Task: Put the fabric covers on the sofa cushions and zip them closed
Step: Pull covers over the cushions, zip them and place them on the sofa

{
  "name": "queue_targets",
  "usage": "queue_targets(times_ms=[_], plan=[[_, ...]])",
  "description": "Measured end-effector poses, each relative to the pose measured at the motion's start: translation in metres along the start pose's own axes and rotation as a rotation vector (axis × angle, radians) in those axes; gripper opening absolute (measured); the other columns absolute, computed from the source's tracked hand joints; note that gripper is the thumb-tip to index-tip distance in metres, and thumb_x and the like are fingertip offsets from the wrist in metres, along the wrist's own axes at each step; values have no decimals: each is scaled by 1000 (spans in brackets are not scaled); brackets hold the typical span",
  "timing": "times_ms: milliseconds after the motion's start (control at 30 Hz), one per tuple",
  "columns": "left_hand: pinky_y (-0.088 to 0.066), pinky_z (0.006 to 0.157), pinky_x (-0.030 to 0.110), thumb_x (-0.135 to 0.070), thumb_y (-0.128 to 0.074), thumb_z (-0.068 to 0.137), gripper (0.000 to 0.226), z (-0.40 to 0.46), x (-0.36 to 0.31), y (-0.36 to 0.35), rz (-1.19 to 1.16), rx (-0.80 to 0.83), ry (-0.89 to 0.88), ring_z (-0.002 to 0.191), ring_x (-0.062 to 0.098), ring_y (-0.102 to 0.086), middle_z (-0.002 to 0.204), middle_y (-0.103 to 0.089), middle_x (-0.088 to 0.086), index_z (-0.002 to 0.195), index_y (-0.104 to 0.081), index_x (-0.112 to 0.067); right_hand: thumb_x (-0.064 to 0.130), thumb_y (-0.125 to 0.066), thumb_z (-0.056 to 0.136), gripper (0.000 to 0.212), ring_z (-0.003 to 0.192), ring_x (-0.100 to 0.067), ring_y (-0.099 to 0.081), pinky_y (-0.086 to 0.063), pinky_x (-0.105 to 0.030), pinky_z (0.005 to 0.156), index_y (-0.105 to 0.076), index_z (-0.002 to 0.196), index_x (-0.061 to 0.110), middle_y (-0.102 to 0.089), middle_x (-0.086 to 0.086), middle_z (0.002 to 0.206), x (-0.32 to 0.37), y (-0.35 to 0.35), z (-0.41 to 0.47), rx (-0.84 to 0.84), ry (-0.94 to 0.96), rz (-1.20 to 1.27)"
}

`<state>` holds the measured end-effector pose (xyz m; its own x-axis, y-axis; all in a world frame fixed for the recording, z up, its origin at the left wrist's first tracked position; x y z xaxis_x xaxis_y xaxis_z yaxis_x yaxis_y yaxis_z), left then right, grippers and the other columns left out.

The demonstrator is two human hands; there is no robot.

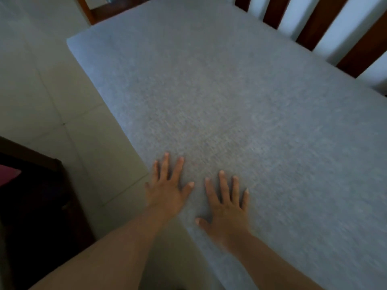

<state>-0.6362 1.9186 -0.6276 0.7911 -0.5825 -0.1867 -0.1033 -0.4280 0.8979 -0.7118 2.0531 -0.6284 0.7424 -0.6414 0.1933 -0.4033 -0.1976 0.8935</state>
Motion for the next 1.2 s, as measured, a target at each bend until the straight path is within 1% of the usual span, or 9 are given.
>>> queue_targets(times_ms=[133, 333, 500, 667, 800, 867, 967, 1067, 1200], plan=[[-13, 113, 54, -54, -30, 94, 69, 39, 1, 42, 61, -64, 87, 144, 26, 9, 156, 17, 4, 149, 4, -30, 53, -44, 66, 70, 119, -42, -51, -47, -54, 86, -45, 131, 27, -44, -15, 141, -17, 33, 24, -118, 22, 94], [-5, 115, 51, -52, -32, 95, 66, 91, -114, 46, 137, -10, -393, 145, 22, 9, 157, 15, -5, 149, 1, -34, 48, -44, 92, 79, 144, -31, 8, 0, -48, 115, -1, 151, 20, 11, -14, 157, -132, 71, 53, -249, -668, 311], [4, 112, 54, -70, -23, 86, 72, 142, -73, 49, 190, 11, -303, 143, 16, 18, 153, 26, -12, 144, 13, -46, 54, -19, 94, 64, 140, -34, 25, 14, -53, 111, 11, 148, 37, 27, -13, 153, -90, 78, 127, -208, -513, 242], [-6, 113, 55, -73, -21, 84, 73, 198, 30, 100, 120, 37, 14, 142, 19, 21, 153, 28, -9, 143, 15, -47, 58, -44, 67, 67, 129, -40, -33, -20, -56, 105, -51, 129, 36, -48, -18, 139, 51, 82, 188, -175, -1, 58], [-17, 111, 55, -63, -33, 90, 73, 246, 81, 145, 22, 49, 138, 144, 23, 13, 155, 22, -5, 148, 4, -40, 55, -82, 26, 85, 103, -37, -64, -53, -50, 75, -72, 106, 29, -64, -16, 119, 81, 108, 230, -148, 8, 6], [-15, 112, 53, -57, -35, 93, 71, 273, 88, 169, 29, -2, 110, 144, 24, 11, 157, 17, -2, 150, -1, -32, 49, -81, 52, 93, 126, -42, -46, -43, -57, 93, -53, 133, 13, -43, -27, 139, 67, 131, 249, -117, -127, 71], [-10, 114, 52, -56, -33, 93, 68, 316, 78, 185, 115, 7, -95, 144, 22, 11, 157, 16, -5, 149, 0, -35, 50, -43, 92, 78, 144, -33, 9, -5, -48, 116, 3, 151, 25, 15, -15, 156, 43, 146, 279, -78, -362, 134], [-6, 113, 57, -66, -32, 89, 72, 353, 96, 189, 134, 62, -144, 143, 21, 16, 154, 23, -11, 146, 7, -44, 56, -30, 94, 72, 142, -34, 21, 3, -53, 115, 11, 149, 32, 26, -13, 153, 67, 146, 321, -79, -451, 185], [-5, 107, 66, -76, -27, 82, 79, 381, 147, 198, 120, 44, -119, 141, 21, 23, 151, 31, -12, 142, 17, -48, 66, 2, 80, 72, 135, -30, 35, 16, -53, 111, 21, 144, 37, 36, -9, 149, 160, 133, 372, -131, -223, 109]])
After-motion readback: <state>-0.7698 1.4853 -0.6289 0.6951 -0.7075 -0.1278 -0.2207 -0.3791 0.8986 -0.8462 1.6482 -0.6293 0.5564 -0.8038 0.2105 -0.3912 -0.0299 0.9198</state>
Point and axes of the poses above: each hand's wrist, its own z-axis towards the middle knuckle, its own y-axis out of the back of the hand, x = y × z, the point moved 9 cm from there along z, towards the middle knuckle
